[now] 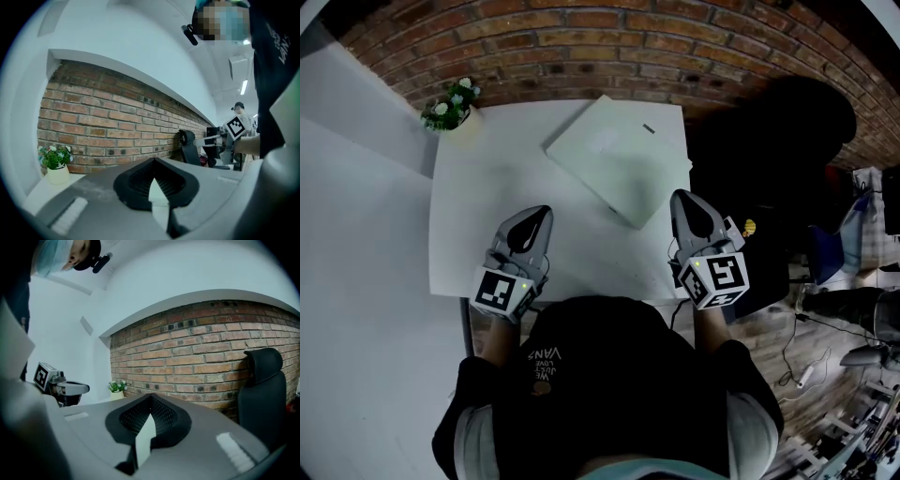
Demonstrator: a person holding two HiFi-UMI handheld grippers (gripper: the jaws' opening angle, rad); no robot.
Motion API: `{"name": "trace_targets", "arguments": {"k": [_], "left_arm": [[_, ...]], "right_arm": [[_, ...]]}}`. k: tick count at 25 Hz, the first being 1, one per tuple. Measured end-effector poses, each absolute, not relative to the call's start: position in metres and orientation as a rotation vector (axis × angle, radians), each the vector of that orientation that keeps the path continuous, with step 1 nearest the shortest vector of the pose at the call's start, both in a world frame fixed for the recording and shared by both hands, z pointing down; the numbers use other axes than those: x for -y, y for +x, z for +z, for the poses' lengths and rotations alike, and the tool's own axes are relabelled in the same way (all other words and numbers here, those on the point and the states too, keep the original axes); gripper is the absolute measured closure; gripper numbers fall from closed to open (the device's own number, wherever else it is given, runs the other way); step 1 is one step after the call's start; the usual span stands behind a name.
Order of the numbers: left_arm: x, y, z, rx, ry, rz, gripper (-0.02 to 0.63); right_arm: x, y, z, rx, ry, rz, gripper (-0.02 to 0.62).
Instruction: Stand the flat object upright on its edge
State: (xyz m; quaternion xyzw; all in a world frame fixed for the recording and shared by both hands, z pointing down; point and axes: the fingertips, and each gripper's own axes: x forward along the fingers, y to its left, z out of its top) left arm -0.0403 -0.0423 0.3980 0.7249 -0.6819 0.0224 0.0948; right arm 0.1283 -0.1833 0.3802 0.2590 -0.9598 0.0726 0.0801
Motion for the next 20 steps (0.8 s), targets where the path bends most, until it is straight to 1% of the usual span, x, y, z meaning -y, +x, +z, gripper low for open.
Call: {"name": "trace_targets", "arguments": {"k": [9,20], "left_arm": [[0.073,-0.036,0.421,2.095,2.089,0.059,0.606],[0.1,-0.043,0.446,2.094,1.946,-0.019,0.606]], "right_arm": [[0.233,0.127,0.395,2.847,0.687,0.171,0.597],[0.284,0.102,0.423,2.804,0.583,0.168,0.597]]}}
